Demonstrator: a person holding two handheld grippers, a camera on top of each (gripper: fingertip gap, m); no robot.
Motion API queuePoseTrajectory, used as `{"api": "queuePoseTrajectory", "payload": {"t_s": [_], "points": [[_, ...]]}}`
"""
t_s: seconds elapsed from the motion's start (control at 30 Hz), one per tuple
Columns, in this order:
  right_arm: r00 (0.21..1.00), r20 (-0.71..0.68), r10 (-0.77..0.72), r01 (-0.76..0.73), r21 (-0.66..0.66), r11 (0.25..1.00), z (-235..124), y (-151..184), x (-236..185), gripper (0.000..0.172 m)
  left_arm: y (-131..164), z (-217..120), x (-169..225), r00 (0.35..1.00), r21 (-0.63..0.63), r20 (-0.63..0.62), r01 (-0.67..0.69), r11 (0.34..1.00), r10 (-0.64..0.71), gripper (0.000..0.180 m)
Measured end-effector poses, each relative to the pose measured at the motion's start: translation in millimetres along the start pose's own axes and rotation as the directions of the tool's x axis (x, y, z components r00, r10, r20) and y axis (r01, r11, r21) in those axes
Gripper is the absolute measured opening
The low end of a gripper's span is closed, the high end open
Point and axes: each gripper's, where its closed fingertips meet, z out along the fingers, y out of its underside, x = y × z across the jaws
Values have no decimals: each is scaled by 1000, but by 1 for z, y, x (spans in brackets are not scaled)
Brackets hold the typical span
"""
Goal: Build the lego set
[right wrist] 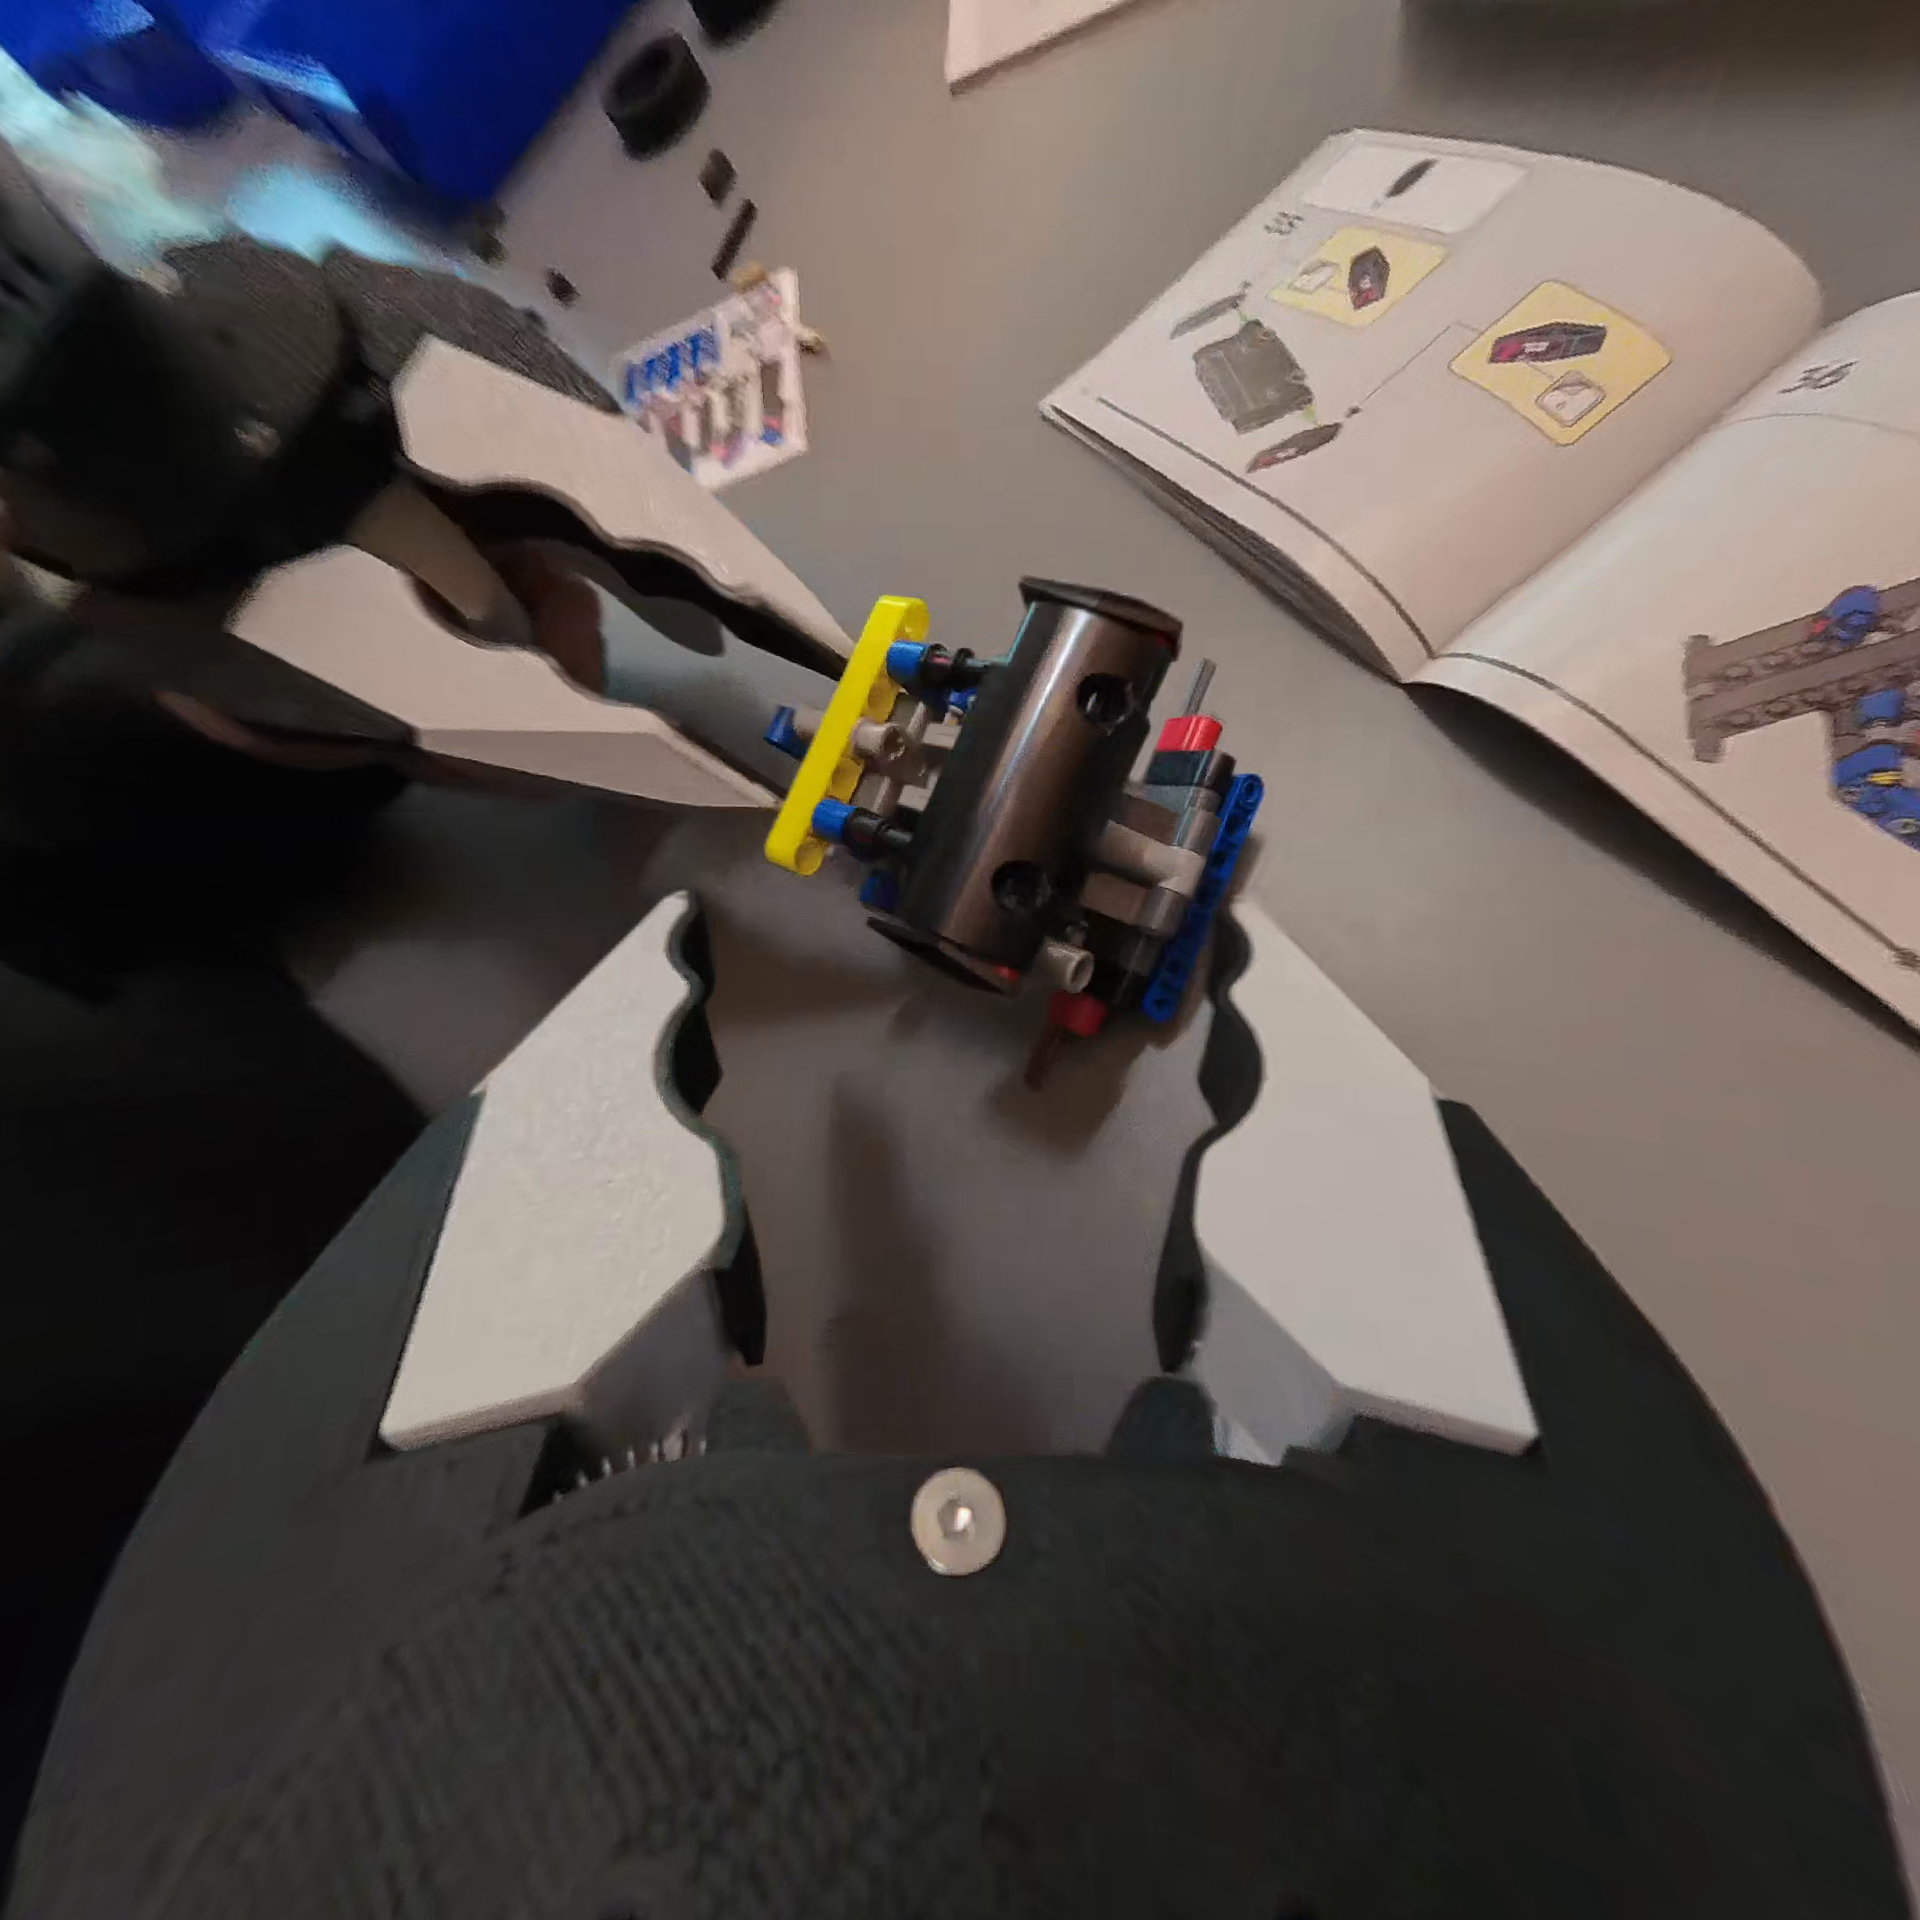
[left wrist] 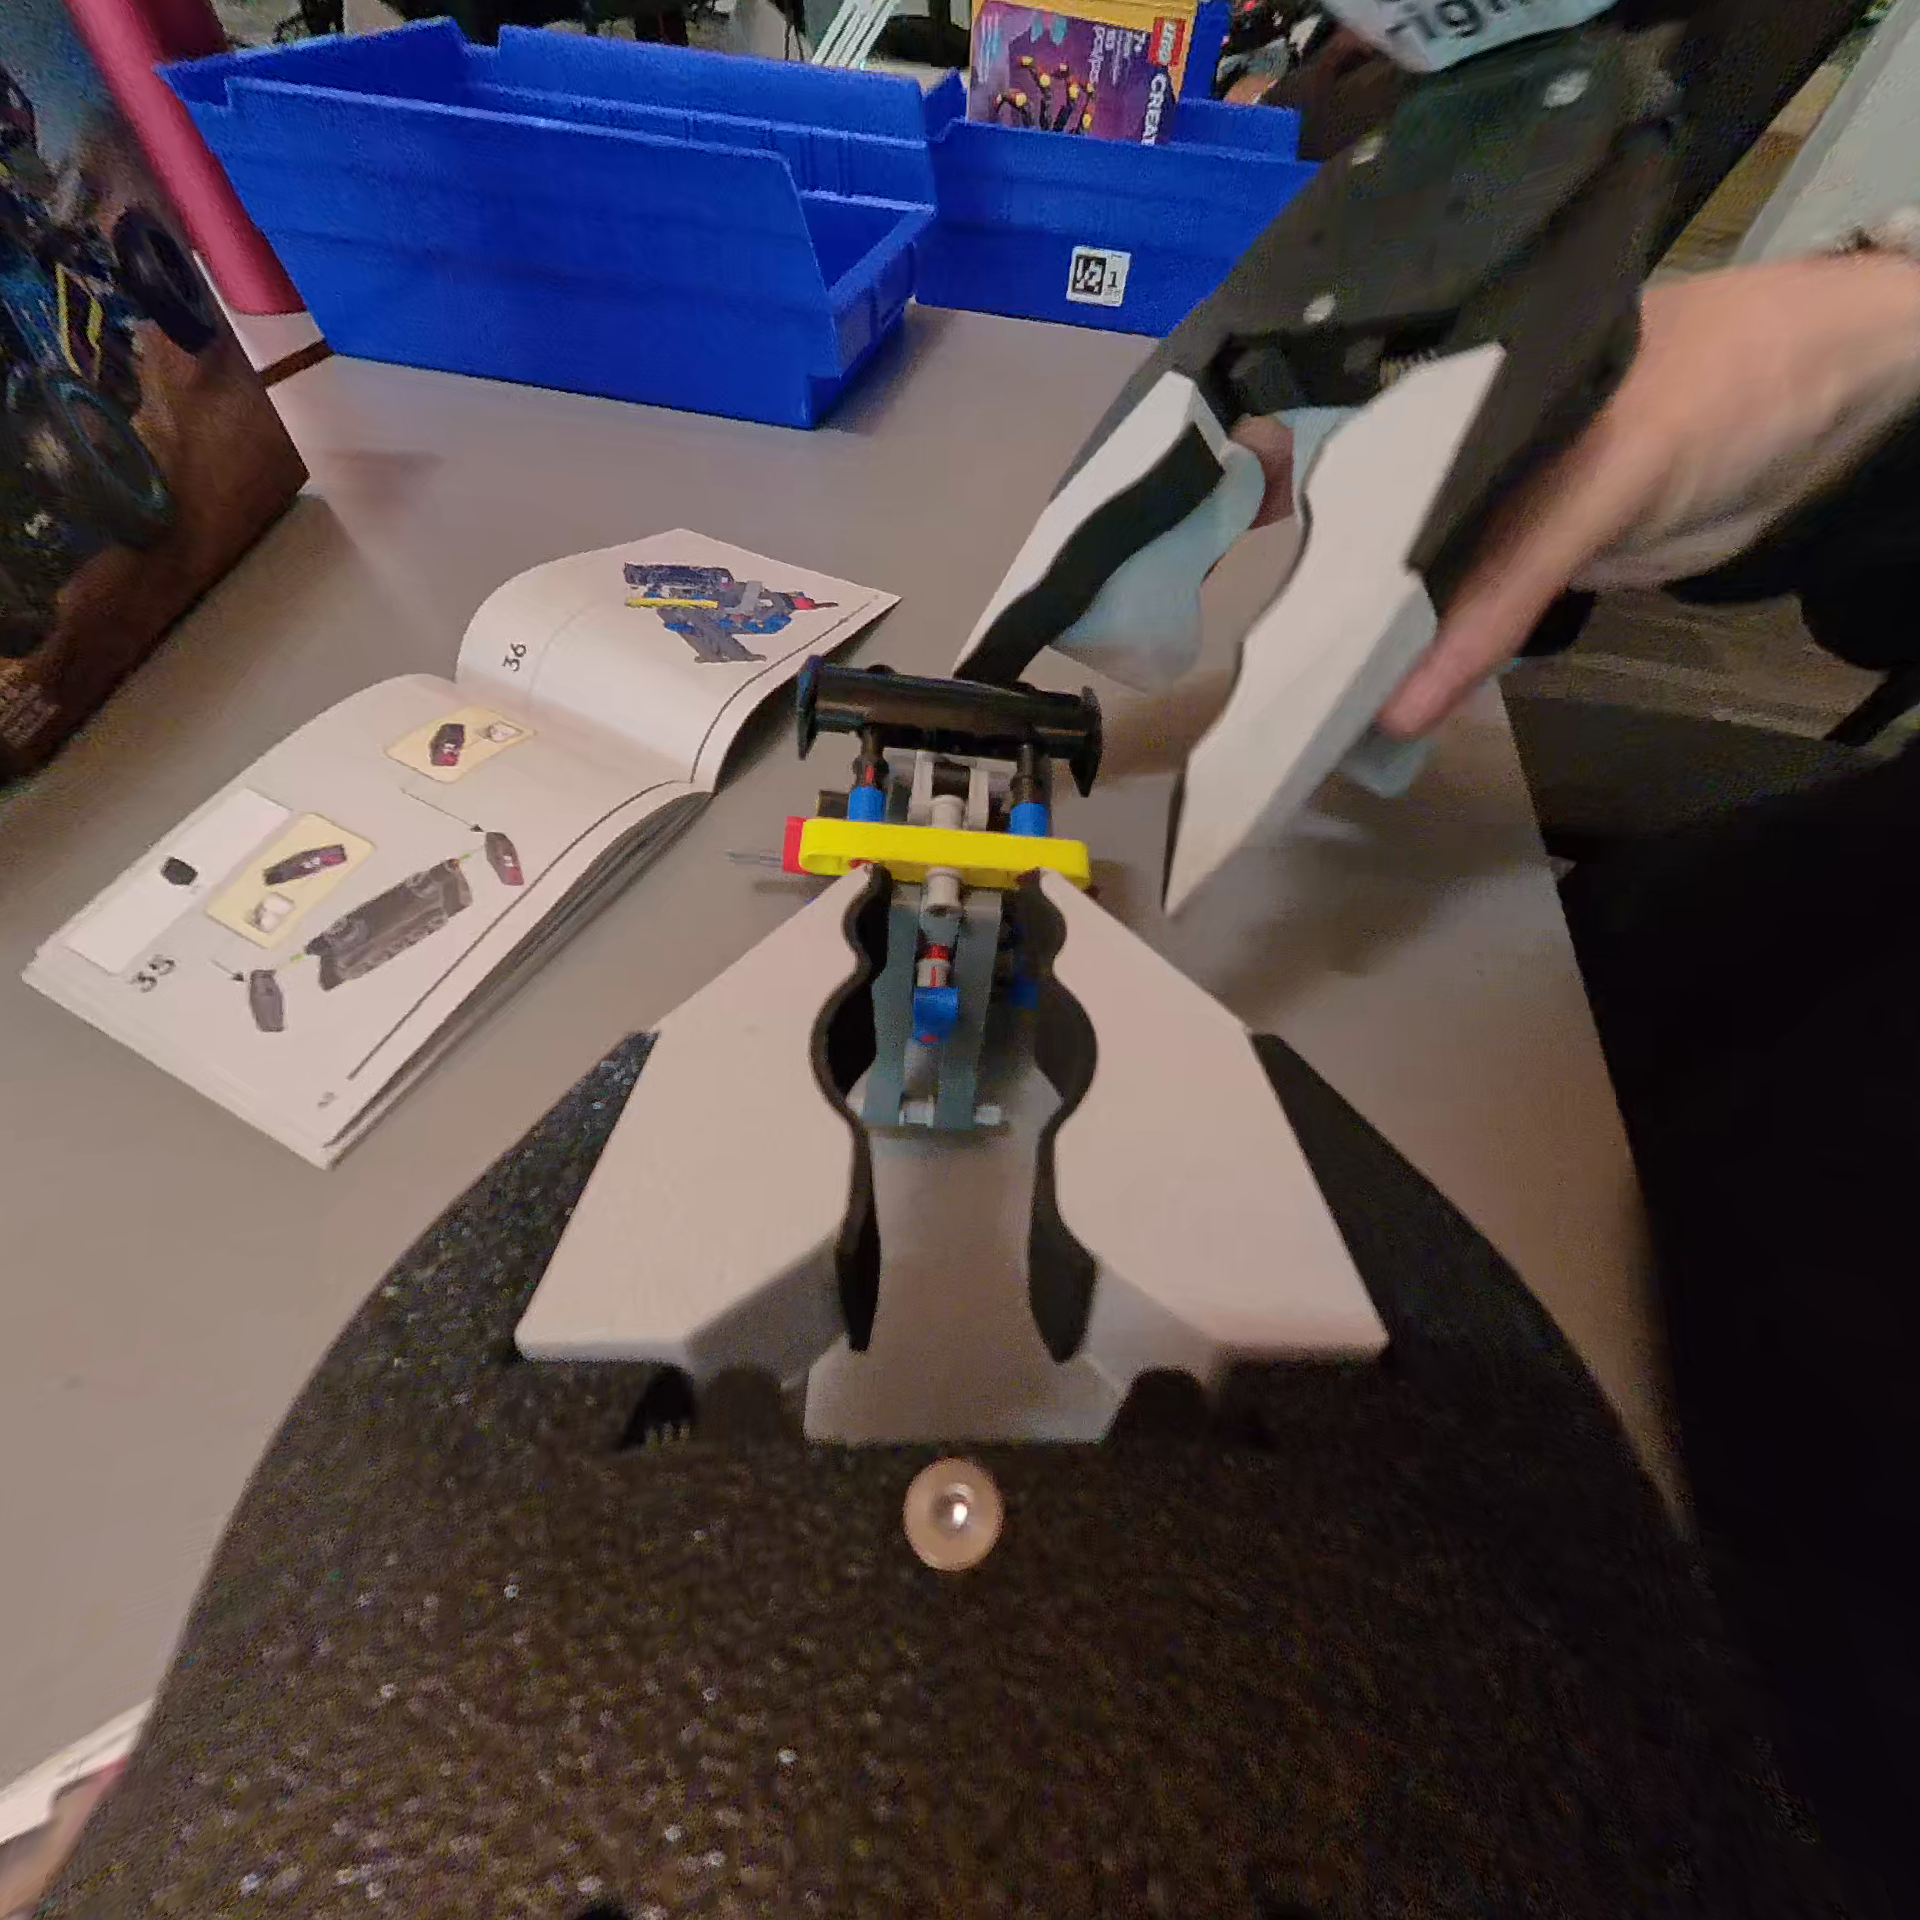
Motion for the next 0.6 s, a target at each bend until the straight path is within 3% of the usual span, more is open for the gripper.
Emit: {"api": "queuePoseTrajectory", "payload": {"t_s": [0.1, 0.23, 0.37, 0.5, 0.6], "points": [[982, -148, -118, 118, -13, 993, 8, 5, 9, 104, 6, 7, 8, 999, -46, 2, -38, 998, 38, 28], [953, -244, -180, 179, -26, 984, 12, 9, 24, 90, 7, 8, 17, 995, -71, -27, -99, 993, 97, 27], [916, -313, -250, 261, -7, 965, 2, 1, 33, 80, 0, -6, 10, 952, -113, -75, -302, 946, 295, 33], [909, -273, -315, 321, -26, 947, 0, -1, 26, 83, -21, -12, -16, 839, -119, -82, -544, 831, 537, 48], [921, -236, -308, 304, -54, 951, 2, 5, 17, 83, -28, -2, -24, 668, -88, -141, -744, 662, 731, 53]]}}
